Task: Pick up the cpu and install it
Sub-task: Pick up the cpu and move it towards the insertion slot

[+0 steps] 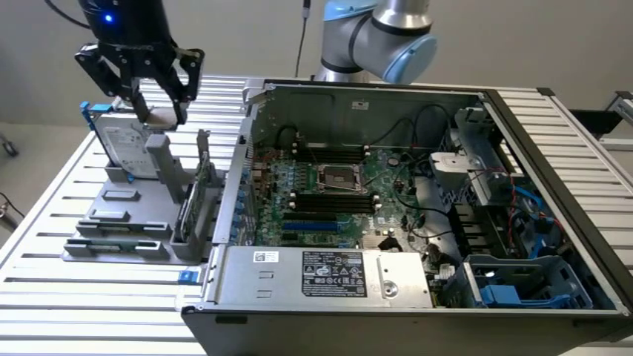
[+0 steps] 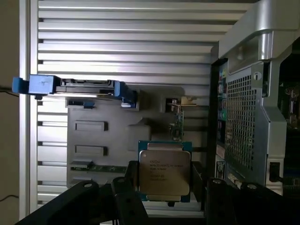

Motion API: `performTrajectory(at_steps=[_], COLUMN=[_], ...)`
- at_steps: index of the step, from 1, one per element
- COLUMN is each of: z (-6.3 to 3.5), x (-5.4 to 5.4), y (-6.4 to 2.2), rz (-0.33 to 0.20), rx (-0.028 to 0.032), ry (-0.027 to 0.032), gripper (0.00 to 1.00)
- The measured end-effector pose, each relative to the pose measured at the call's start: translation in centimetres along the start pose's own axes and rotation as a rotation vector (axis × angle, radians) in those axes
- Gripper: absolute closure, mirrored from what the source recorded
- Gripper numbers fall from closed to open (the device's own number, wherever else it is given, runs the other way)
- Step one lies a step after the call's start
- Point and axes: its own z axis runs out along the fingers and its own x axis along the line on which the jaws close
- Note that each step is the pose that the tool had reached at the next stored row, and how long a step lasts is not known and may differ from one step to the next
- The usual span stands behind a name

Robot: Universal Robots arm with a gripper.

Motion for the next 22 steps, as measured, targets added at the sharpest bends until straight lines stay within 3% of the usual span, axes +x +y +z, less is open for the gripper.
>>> performTrajectory(at_steps=[10,22], z=[-0.67,-0.76], x=[-3.5,-8.2], y=[0.58,1.69], rz=[0.000,0.000], rx=[-0.0003,-0.0003], ry=[0.0000,0.0002], gripper=[0.45,0.45])
